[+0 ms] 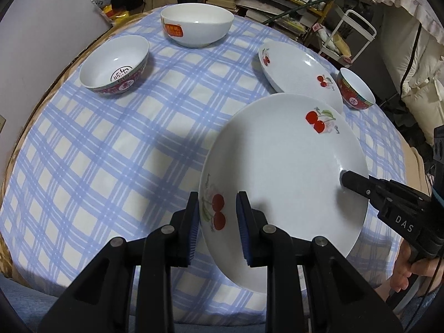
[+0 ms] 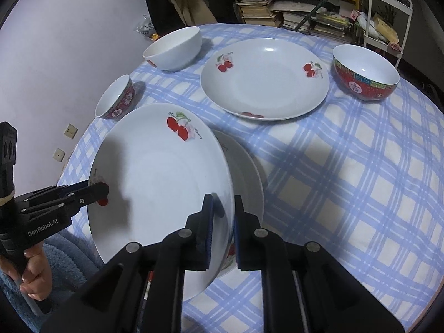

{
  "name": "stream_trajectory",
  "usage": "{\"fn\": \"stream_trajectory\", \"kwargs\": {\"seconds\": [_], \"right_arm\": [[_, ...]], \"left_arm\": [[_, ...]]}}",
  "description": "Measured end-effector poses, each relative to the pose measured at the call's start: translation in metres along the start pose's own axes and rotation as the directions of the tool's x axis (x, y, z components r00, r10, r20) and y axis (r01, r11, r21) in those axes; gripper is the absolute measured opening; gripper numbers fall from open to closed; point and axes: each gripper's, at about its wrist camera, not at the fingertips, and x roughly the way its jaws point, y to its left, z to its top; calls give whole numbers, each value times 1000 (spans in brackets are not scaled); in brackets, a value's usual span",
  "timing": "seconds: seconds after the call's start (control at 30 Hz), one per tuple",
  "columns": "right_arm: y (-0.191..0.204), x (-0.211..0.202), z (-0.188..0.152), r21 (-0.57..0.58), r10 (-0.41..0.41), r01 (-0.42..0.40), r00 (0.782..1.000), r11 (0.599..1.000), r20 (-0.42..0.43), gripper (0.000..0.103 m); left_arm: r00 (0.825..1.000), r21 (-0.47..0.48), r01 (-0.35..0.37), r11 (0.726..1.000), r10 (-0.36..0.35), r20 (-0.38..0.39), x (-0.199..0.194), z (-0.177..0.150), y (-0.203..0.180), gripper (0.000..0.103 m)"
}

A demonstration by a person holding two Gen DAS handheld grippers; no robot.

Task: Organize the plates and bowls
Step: 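Lift the cherry plate with both grippers and carry it toward the plate stack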

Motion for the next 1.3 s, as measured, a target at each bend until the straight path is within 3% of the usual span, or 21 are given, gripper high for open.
{"fn": "stream_trajectory", "kwargs": {"seconds": [1.3], "right_arm": [[-6, 29, 8, -27, -87, 87, 996, 996, -14, 15]], "left_arm": [[995, -17, -9, 1000, 8, -99, 49, 8, 2, 25]]}}
